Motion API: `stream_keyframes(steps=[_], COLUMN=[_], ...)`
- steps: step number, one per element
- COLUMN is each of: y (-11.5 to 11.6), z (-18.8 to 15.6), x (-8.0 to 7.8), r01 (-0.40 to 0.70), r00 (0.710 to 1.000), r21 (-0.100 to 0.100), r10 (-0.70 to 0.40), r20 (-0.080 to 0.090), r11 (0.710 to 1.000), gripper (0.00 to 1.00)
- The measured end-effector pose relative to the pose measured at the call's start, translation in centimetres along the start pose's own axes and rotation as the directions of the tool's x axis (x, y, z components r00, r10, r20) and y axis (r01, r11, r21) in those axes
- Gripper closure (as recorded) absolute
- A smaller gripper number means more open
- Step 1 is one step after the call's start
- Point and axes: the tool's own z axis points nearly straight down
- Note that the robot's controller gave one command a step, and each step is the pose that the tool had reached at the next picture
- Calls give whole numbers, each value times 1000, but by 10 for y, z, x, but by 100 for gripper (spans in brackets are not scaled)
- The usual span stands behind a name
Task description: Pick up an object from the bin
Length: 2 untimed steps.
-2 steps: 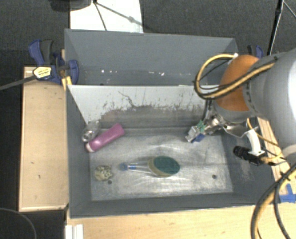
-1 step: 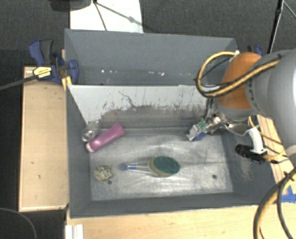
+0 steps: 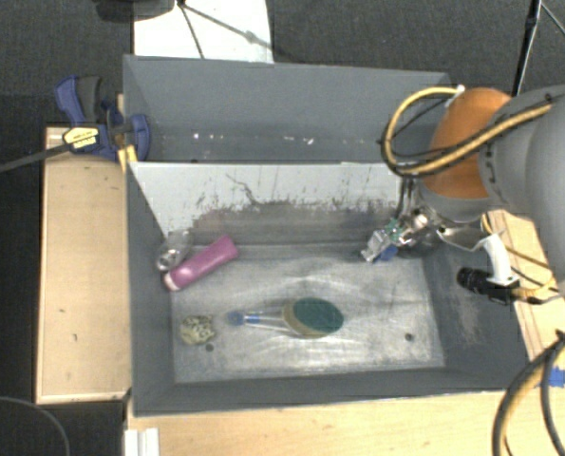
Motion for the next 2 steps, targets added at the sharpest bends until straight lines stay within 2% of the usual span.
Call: stream_keyframes(steps=[2], y=[2], z=[-51], x=[-2], r01=[24], r00=[1000], r21=[-1], r10=[-24], r20=[1], r11=[1000], gripper=[100])
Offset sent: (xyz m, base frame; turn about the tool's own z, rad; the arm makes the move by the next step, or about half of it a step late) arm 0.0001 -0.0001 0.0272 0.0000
